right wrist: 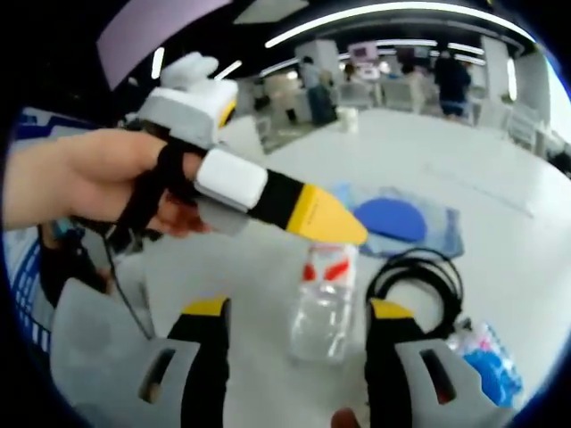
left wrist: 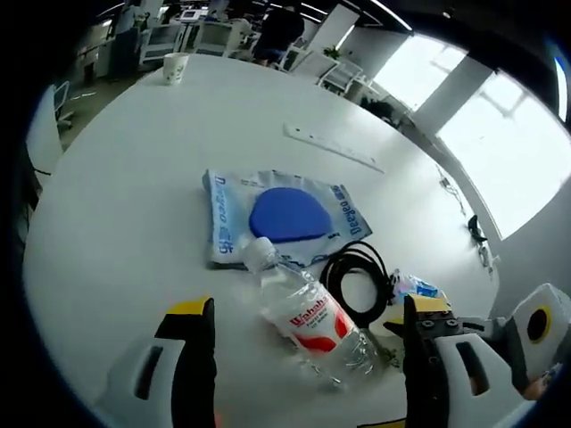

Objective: Arrange the tabletop items into an orderly group along one side of the table until the central work area is clear of visible clutter.

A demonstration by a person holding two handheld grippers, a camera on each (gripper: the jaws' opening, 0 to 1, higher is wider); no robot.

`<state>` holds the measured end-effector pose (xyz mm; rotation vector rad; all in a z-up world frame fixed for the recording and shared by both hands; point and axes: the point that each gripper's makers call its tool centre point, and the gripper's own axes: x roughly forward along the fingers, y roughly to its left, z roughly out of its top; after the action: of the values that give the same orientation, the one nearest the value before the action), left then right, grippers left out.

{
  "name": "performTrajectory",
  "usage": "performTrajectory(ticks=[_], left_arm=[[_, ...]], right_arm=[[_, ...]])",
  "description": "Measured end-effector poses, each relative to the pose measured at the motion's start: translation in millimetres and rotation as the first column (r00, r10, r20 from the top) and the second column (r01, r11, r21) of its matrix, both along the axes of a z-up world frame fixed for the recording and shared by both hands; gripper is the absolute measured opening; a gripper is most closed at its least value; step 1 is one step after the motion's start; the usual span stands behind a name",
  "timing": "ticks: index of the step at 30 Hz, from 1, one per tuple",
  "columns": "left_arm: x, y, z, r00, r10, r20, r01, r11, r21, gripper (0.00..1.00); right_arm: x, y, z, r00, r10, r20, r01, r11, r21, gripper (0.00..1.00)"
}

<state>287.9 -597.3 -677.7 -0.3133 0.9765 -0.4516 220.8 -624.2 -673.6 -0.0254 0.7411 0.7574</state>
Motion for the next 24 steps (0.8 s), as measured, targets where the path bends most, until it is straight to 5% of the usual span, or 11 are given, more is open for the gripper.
performTrajectory(ticks=[24], left_arm=[[14.8,-11,-16.9,0.996,0.070,-0.055,-0.072,0.997,-0.032,0.78]], right_arm=[[13,6,-24.1,1.000,-0.002,-0.014,0.002,0.999,-0.043,0.55]])
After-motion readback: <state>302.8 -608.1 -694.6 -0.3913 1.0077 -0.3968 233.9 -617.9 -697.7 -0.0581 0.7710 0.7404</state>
